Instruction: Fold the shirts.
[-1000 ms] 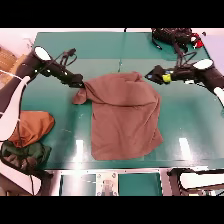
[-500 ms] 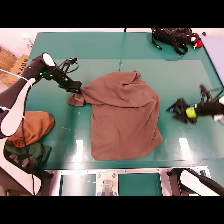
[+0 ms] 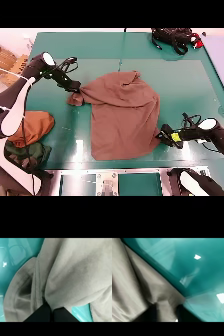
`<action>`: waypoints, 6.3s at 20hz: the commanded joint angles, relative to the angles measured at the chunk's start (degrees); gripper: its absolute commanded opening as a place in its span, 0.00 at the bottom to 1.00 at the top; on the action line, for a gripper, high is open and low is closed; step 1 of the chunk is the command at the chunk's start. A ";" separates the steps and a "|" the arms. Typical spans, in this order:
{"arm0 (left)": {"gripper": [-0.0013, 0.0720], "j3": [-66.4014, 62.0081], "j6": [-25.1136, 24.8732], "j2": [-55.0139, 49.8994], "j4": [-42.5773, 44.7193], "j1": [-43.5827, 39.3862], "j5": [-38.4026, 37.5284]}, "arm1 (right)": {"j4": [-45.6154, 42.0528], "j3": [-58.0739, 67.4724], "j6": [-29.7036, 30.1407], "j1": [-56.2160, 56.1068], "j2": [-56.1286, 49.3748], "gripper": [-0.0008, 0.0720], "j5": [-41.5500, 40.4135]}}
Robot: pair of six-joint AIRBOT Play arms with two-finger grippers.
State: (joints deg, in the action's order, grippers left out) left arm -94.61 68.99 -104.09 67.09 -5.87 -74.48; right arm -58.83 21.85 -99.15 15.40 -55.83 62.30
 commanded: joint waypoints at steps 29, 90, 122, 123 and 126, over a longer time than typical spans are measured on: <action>0.81 19.12 -1.99 9.33 -9.97 12.20 -6.27 | -4.09 28.00 9.22 10.69 -14.64 0.66 12.61; 0.05 -3.41 -7.72 42.71 -22.12 7.91 7.72 | 7.04 56.08 17.92 14.49 10.10 0.03 -2.05; 0.92 -0.20 -7.61 4.55 -25.57 23.37 -13.20 | -2.86 14.01 24.46 32.65 -18.88 0.60 5.18; 0.92 -0.20 -7.98 4.55 -25.31 23.37 -13.22 | -2.84 13.18 24.46 32.65 -19.15 0.60 5.20; 0.92 -0.20 -7.98 4.55 -24.96 23.37 -13.20 | -2.73 11.52 24.85 32.00 -19.26 0.60 5.95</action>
State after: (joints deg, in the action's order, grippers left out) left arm -94.74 61.17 -99.57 41.60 17.28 -87.00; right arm -59.77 36.64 -74.72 47.75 -74.78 69.30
